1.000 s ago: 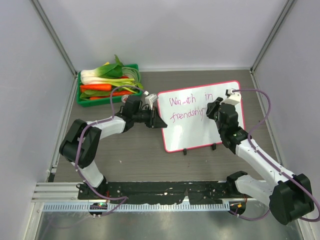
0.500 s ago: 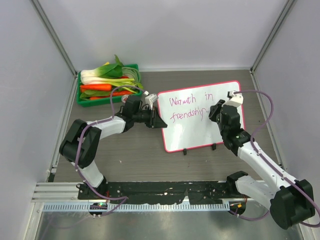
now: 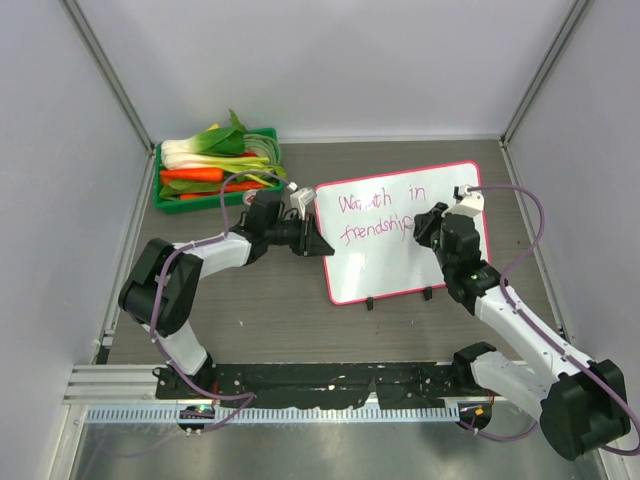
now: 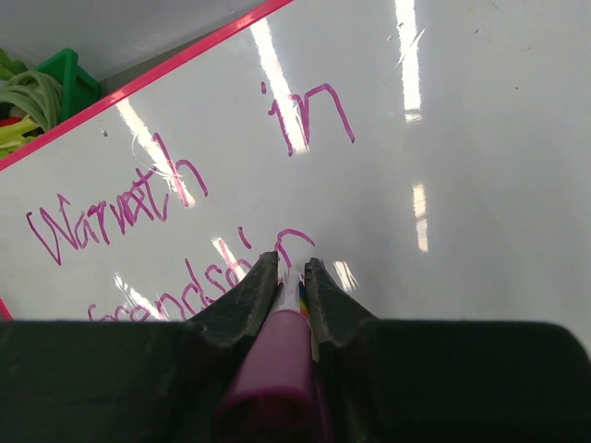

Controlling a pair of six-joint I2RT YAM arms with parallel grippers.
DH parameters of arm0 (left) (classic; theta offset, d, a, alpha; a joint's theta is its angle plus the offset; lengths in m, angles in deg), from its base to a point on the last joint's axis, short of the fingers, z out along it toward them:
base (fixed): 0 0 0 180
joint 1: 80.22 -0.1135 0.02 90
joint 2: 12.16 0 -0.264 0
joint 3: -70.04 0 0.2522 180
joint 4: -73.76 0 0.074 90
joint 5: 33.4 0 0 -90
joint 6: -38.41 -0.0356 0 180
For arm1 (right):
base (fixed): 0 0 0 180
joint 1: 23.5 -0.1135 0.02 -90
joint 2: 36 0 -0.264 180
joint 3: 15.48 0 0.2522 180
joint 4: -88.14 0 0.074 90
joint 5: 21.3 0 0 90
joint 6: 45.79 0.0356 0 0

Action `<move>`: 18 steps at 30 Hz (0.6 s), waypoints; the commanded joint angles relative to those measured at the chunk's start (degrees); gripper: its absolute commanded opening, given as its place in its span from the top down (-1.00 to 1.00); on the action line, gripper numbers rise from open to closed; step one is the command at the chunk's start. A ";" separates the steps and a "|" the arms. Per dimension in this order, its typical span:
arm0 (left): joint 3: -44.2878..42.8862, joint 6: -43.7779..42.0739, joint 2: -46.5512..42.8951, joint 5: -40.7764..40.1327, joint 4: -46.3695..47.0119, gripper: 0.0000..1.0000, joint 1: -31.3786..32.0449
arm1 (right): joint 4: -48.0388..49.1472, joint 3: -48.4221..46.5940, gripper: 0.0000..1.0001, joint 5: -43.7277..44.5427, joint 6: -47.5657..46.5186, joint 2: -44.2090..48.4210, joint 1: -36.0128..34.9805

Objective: Write a sentence on the whiteboard

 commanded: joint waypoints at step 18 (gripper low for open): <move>1.34 -7.75 2.09 -7.05 -5.56 1.00 1.26 | -0.98 0.23 0.97 1.66 -0.11 5.68 0.28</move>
